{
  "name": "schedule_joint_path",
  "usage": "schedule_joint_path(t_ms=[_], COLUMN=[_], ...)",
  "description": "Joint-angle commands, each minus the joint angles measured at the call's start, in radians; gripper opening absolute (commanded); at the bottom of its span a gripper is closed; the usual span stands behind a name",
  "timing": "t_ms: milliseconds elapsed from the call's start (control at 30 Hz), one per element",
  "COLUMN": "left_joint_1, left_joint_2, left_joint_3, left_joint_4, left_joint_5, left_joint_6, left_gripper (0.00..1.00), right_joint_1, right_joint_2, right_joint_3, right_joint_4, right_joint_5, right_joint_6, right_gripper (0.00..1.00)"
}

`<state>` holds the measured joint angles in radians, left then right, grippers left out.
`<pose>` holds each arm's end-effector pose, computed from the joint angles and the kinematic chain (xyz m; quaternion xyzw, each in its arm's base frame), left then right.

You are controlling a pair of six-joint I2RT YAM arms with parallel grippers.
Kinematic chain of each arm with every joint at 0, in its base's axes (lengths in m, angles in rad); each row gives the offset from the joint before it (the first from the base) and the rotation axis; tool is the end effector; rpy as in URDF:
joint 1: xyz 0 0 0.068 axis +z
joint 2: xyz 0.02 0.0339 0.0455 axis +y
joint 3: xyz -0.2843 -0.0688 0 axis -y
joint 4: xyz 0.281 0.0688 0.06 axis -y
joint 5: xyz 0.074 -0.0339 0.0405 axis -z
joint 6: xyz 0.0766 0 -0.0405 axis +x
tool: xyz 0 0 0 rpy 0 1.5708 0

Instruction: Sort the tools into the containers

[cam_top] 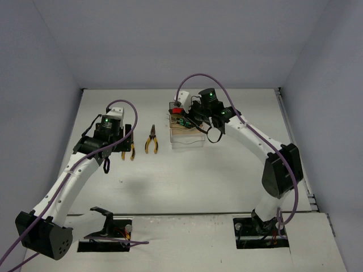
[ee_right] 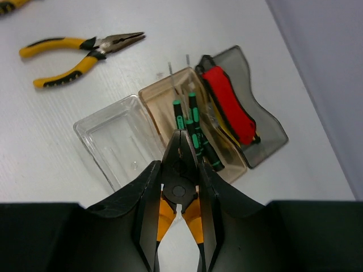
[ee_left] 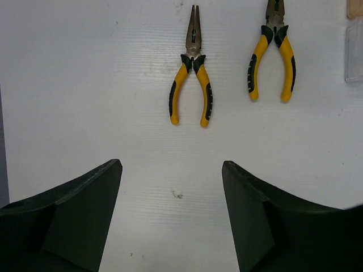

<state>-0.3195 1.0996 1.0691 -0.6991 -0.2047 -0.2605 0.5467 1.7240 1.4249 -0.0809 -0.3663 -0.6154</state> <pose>0.2752 -0.0746 0.3189 -0.0149 0.9089 -0.0268 0.4159 0.3998 0.2754 0.3150 -0.5322 0.6244 0.1318 0.5563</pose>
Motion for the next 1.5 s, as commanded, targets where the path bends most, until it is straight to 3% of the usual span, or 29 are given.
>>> schedule_joint_path(t_ms=[0,200,667,867,1033,1300,1467], left_joint_1=[0.010,0.018,0.030,0.031,0.031,0.031,0.031], left_joint_2=[0.002,0.002,0.019,0.026,0.032,0.042,0.105], left_joint_3=[0.014,0.013,0.013,0.012,0.012,0.012,0.049], left_joint_4=[0.035,0.036,0.035,0.036,0.035,0.038,0.041], left_joint_5=[-0.033,-0.039,-0.035,-0.027,-0.022,0.005,0.119], left_joint_6=[0.024,0.023,0.023,0.021,0.021,0.016,-0.020], left_gripper=[0.68,0.68,0.68,0.68,0.68,0.68,0.68], right_joint_1=[0.009,0.021,0.042,0.042,0.044,0.044,0.042], right_joint_2=[0.038,0.120,0.213,0.204,0.181,0.129,0.025], right_joint_3=[0.070,0.075,0.063,0.033,0.011,-0.004,-0.007], right_joint_4=[0.026,0.024,0.024,0.024,0.025,0.026,0.026], right_joint_5=[-0.179,-0.217,-0.238,-0.233,-0.226,-0.196,-0.109], right_joint_6=[-0.260,-0.375,-0.399,-0.380,-0.355,-0.294,-0.126], right_gripper=[0.00,0.02,0.11,0.19,0.36,0.47,0.51])
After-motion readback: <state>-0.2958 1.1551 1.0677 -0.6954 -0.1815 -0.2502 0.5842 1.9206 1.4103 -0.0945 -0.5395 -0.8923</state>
